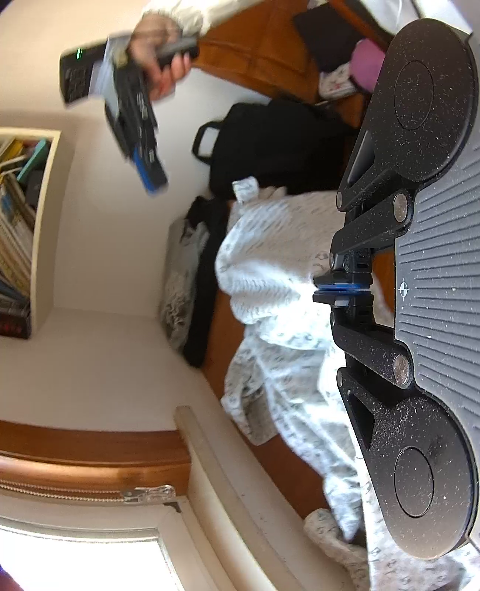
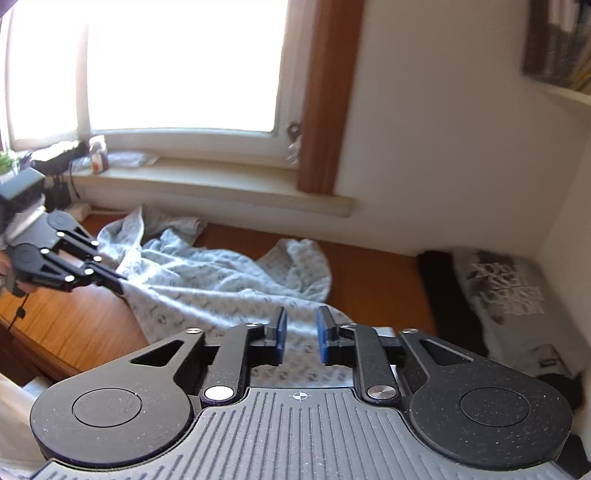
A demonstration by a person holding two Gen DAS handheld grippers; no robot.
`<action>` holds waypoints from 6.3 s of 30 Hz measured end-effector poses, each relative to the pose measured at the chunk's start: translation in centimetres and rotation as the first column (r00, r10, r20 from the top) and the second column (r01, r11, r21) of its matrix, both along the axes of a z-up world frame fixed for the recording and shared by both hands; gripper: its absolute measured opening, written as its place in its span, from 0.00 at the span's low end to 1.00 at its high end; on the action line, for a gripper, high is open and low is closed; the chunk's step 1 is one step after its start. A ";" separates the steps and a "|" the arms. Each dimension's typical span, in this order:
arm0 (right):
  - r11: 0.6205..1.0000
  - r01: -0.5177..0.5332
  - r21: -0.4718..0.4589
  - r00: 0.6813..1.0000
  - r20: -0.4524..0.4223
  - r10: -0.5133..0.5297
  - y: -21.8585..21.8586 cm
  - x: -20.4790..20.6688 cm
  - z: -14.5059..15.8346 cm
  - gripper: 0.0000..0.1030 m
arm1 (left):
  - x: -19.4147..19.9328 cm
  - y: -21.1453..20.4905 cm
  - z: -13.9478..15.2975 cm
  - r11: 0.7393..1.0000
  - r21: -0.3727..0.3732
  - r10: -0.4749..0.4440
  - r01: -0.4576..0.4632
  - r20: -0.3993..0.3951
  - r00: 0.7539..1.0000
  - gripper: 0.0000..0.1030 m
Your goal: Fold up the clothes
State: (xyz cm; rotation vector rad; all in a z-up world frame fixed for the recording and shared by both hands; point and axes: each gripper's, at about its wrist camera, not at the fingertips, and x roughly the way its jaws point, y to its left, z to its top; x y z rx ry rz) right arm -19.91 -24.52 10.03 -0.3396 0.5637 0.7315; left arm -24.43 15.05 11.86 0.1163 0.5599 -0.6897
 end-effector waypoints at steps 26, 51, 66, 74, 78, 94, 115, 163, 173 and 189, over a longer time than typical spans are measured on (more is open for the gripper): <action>0.979 -0.183 -0.090 0.950 -0.272 0.153 10.2 4.6 -14.9 0.40 | 8.4 9.6 -2.7 0.924 0.028 0.381 -0.380 -0.108 0.918 0.26; 0.998 0.067 -0.009 0.973 -0.220 -0.068 13.9 20.4 -13.7 0.66 | 11.2 12.6 -7.1 0.886 -0.098 0.437 -0.453 -0.147 0.887 0.35; 0.941 0.308 0.142 0.944 0.080 -0.321 1.4 19.3 -2.9 0.12 | 10.5 12.2 -6.7 0.891 -0.111 0.427 -0.441 -0.128 0.895 0.36; 0.907 0.411 0.094 0.894 0.157 -0.421 -4.0 18.0 -1.1 0.17 | 10.4 11.5 -6.7 0.897 -0.100 0.419 -0.431 -0.120 0.900 0.36; 0.908 0.418 0.010 0.901 0.124 -0.416 -4.0 18.2 -4.2 0.23 | 10.0 11.0 -6.4 0.902 -0.105 0.410 -0.420 -0.101 0.906 0.36; 0.916 0.398 -0.039 0.917 -0.019 -0.399 -4.0 19.4 -12.1 0.31 | 9.8 -1.6 -6.4 0.938 -0.206 0.244 -0.280 -0.182 0.952 0.37; 0.938 0.344 0.040 0.934 -0.119 -0.338 -5.1 18.9 -12.5 0.20 | 12.4 2.9 -4.2 0.897 -0.073 0.436 -0.436 -0.016 0.900 0.03; 0.934 0.312 0.175 0.950 -0.034 -0.312 -0.7 14.7 -15.7 0.55 | 6.9 4.5 -6.3 0.938 0.059 0.345 -0.340 -0.097 0.934 0.43; 0.945 0.308 0.111 0.951 -0.026 -0.307 0.5 15.4 -16.7 0.62 | 7.1 1.9 -8.7 0.949 0.158 0.293 -0.275 -0.104 0.951 0.40; 0.944 0.319 0.086 0.948 -0.006 -0.320 0.8 14.9 -15.9 0.67 | 5.6 12.2 -7.6 0.884 0.249 0.420 -0.396 -0.050 0.906 0.35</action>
